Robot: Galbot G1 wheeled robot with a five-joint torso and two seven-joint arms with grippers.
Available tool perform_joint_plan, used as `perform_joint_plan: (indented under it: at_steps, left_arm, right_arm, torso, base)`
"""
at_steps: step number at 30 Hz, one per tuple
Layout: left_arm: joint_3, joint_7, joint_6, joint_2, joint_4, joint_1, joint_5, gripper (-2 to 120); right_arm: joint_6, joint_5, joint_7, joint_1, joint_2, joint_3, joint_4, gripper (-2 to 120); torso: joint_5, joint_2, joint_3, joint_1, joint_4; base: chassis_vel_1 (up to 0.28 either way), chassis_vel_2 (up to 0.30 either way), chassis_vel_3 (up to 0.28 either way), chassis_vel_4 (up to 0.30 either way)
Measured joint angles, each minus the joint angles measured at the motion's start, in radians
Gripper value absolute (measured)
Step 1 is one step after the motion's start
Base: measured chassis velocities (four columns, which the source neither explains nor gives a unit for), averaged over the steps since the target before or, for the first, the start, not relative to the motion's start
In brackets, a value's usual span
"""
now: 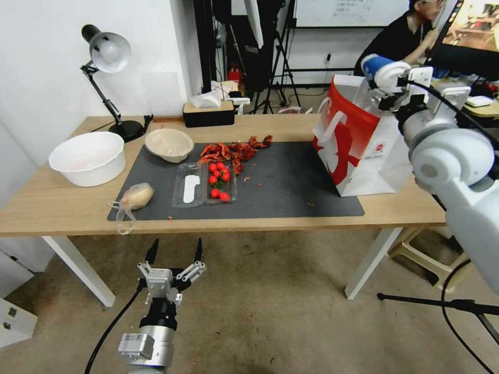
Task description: Pick up the trash from the table and place it into the takeout bag.
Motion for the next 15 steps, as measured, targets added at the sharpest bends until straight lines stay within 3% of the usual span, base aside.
perform_joint_plan:
  at_steps: [3,11,15]
  left_arm:
    - [0.0,0.001,0.001,0.0,0.0,0.0,0.0,100]
    - [-0.006,0.001,-0.001,0.004,0.003,0.001,-0.001,100]
    - [-0.006,0.002,-0.001,0.004,0.003,0.0,-0.001,100]
  right_arm:
    - [0.001,0.053,0.025,0.014,0.021,-0.003,-0.027,71]
    - [0.042,0.01,0.009,0.019,0.029,-0.016,-0.039,99]
    - [0.043,-0.009,0.007,0.019,0.025,-0.018,-0.035,100]
  torso:
    - [-0.0001,0.0,0.0,0.0,0.0001]
    - [-0.0001,0.0,0.0,0.0,0.0]
    - [-0.0002,0.0,0.0,0.0,-0.0001]
  base:
    - [0.0,0.0,0.0,0.0]
    - [0.0,0.0,0.0,0.0]
    - [0.0,0.0,0.0,0.0]
